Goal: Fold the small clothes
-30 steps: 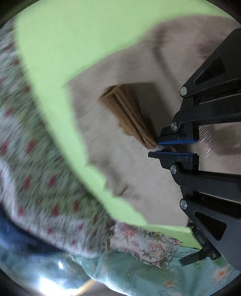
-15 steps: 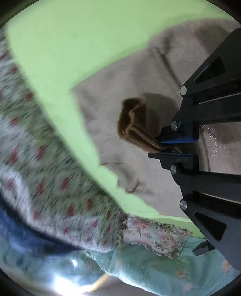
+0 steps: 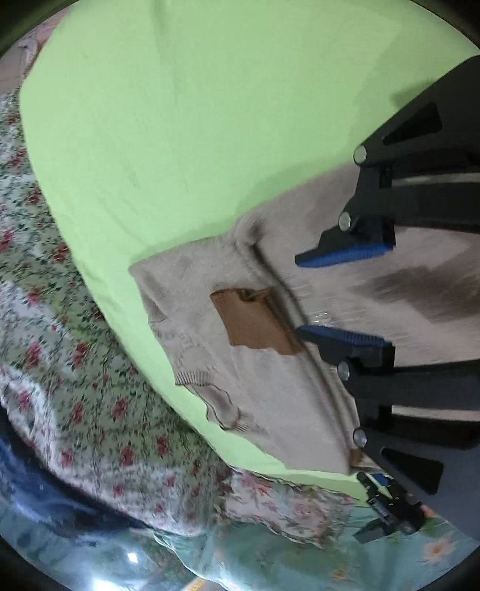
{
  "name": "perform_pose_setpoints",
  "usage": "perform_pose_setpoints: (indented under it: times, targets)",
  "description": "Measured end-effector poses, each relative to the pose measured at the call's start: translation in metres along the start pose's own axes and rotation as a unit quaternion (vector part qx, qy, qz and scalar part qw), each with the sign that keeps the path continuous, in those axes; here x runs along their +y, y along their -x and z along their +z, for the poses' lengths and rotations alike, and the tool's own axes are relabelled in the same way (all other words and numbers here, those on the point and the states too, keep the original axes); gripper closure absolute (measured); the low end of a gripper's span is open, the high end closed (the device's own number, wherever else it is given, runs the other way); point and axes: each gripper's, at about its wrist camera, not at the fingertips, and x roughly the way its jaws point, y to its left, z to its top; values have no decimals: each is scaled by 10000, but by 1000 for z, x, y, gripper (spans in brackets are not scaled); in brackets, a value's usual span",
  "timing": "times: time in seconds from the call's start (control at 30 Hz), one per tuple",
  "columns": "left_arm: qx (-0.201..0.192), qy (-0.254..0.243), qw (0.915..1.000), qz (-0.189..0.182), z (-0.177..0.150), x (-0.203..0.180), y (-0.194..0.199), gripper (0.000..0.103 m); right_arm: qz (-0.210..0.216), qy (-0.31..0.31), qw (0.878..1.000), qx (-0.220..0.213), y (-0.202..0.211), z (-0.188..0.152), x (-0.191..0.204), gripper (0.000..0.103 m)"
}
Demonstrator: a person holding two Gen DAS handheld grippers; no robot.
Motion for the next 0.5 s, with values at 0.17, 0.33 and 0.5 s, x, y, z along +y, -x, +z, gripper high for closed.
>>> perform_pose_setpoints:
  times: [0.17, 0.33, 0.5]
  targets:
    - [203, -528, 9984, -75, -46, -7, 37, 42, 105, 63, 9999, 90, 39, -24, -13, 62]
    - [458, -834, 9953, -180, -91, -6, 63, 35, 178, 87, 9997, 109, 74, -49, -29, 59]
    - [708, -1120, 9905, -356, -137, -1, 83, 30, 198, 206, 9993, 227, 103, -76, -45, 53]
